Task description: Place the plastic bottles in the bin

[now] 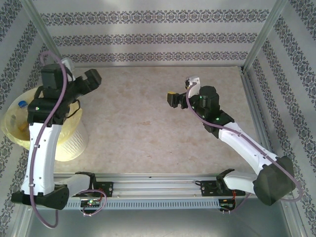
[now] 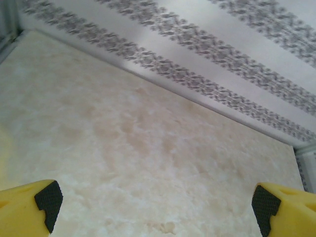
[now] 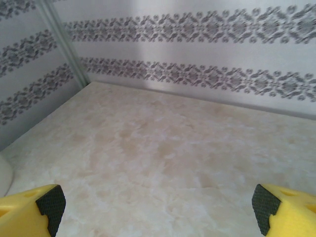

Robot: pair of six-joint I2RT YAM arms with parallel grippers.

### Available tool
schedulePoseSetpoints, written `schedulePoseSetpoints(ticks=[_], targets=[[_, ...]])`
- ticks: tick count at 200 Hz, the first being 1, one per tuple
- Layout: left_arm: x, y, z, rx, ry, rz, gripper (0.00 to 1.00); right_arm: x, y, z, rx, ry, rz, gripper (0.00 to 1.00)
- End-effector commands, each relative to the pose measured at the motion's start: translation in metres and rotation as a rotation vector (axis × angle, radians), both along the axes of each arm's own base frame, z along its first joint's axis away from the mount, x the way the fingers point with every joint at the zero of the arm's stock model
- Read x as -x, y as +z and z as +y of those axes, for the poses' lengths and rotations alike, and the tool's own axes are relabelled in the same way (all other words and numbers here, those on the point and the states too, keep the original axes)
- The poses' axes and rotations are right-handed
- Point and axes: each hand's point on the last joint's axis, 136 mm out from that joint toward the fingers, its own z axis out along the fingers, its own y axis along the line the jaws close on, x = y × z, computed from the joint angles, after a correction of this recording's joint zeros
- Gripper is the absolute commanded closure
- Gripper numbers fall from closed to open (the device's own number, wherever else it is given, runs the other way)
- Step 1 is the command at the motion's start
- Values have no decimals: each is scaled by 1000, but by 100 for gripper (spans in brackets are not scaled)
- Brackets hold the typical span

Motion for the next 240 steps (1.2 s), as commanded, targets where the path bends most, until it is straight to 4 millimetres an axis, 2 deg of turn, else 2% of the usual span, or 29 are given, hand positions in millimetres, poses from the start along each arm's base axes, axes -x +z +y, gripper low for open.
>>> schedulePoseSetpoints(ticks=[1, 40, 60, 77, 104, 132, 155, 175, 198, 240], targets=[[-23, 12, -24, -123, -35, -93, 0, 0, 4, -25, -3, -126, -28, 2], [-52, -10, -97, -237, -205, -111, 0, 3, 1, -77, 0, -302, -24, 2], [-62, -27, -115, -285, -237, -116, 0, 7, -4, -109, -6, -404, -8, 2], [-67, -44, -117, -305, -235, -119, 0, 13, -13, -135, 5, -480, 12, 2], [-71, -81, -106, -405, -204, -116, 0, 21, -33, -174, 40, -605, 29, 2], [-75, -125, -73, -527, -87, -78, 0, 26, -66, -217, 100, -772, 67, 2], [-76, -157, -47, -534, -17, -38, 0, 25, -101, -248, 126, -877, 112, 2], [-73, -177, -28, -551, 26, -24, 0, 14, -130, -254, 134, -850, 137, 2], [-66, -191, -4, -587, 76, -7, 0, 0, -154, -250, 159, -797, 174, 2], [-53, -218, 26, -483, 61, -39, 0, -25, -163, -235, 141, -688, 80, 2]])
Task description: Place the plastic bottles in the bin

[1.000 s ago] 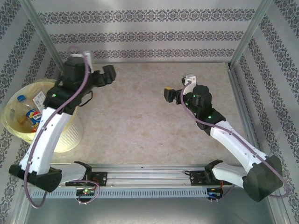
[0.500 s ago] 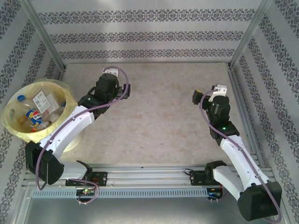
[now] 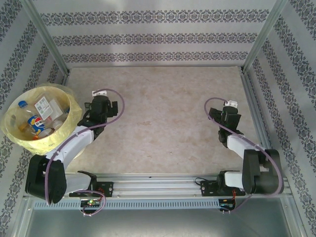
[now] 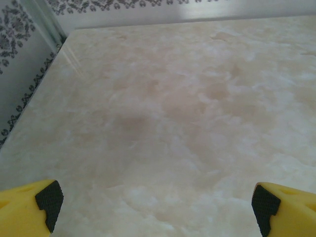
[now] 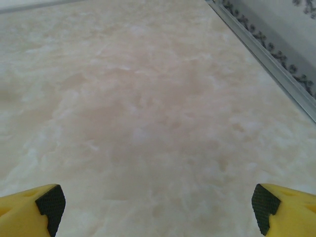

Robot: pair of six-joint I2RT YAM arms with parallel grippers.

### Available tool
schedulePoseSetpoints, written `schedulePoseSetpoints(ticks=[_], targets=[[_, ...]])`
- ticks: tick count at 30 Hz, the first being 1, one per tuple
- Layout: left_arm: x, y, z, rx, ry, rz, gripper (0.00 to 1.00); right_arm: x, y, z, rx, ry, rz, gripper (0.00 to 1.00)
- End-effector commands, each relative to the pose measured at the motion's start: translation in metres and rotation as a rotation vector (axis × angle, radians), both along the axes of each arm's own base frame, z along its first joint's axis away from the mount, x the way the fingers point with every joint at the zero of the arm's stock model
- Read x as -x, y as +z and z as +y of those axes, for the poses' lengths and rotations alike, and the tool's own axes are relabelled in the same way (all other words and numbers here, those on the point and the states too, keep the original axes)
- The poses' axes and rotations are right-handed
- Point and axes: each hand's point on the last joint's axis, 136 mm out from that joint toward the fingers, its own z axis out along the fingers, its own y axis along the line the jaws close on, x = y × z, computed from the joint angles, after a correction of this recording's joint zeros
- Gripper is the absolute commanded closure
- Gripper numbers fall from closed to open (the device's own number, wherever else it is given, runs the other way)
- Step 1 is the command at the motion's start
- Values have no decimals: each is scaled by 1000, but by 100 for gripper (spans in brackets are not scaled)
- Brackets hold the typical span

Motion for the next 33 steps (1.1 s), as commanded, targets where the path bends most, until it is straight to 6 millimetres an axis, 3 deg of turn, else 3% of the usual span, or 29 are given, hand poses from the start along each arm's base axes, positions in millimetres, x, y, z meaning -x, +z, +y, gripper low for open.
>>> schedulePoseSetpoints(ticks=[1, 6, 8, 9, 18, 26, 29, 33], targets=[[-2, 14, 8, 57, -33, -118, 0, -21, 24, 11, 5, 92, -167, 2], [3, -3, 11, 48, -73, -84, 0, -26, 15, 42, 31, 268, -240, 2], [-1, -12, 5, 31, -121, -65, 0, -24, -3, 36, 19, 224, -199, 2], [-3, -16, 4, 26, -127, -71, 0, -30, 7, 37, 35, 227, -190, 2], [-29, -55, -2, -36, -197, -50, 1, -30, 5, 40, 76, 213, -178, 2], [-23, -87, 25, 39, -113, -156, 1, -30, 6, 40, 76, 214, -177, 2], [-19, -86, 42, 40, -13, -172, 1, -31, 5, 43, 75, 231, -175, 2], [-18, -87, 43, 41, -8, -162, 1, -32, 5, 44, 65, 242, -172, 2]])
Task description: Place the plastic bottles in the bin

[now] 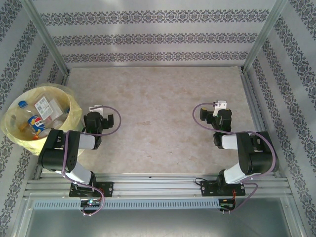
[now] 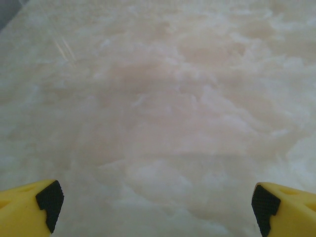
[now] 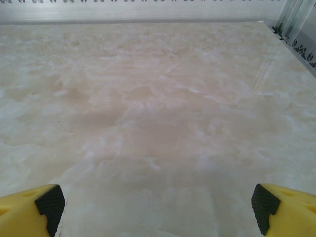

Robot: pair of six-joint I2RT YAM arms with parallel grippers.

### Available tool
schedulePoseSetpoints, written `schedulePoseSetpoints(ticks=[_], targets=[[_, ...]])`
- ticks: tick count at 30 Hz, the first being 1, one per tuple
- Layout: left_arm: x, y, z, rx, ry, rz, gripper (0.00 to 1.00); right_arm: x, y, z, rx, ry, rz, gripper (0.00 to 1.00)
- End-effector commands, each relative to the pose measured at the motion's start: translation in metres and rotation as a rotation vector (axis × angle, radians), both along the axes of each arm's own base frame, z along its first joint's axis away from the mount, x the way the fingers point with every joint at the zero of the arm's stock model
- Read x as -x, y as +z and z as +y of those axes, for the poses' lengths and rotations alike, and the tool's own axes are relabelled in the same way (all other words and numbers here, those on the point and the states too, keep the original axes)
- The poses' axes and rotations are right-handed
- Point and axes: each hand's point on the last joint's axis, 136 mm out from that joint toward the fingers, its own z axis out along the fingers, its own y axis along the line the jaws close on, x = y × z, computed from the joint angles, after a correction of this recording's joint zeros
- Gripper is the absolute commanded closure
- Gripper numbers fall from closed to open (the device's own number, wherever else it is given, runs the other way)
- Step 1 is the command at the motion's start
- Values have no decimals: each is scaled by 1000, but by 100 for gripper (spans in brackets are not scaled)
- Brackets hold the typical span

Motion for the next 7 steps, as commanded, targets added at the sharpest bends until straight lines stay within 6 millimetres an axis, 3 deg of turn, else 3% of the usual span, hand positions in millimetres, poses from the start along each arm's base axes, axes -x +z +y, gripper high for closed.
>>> schedulePoseSetpoints(ticks=[1, 7], targets=[[-11, 26, 8, 22, 46, -115, 1, -9, 16, 3, -9, 34, -46, 2], [-11, 26, 8, 22, 47, -119, 1, -8, 17, 4, 3, 40, -50, 2]])
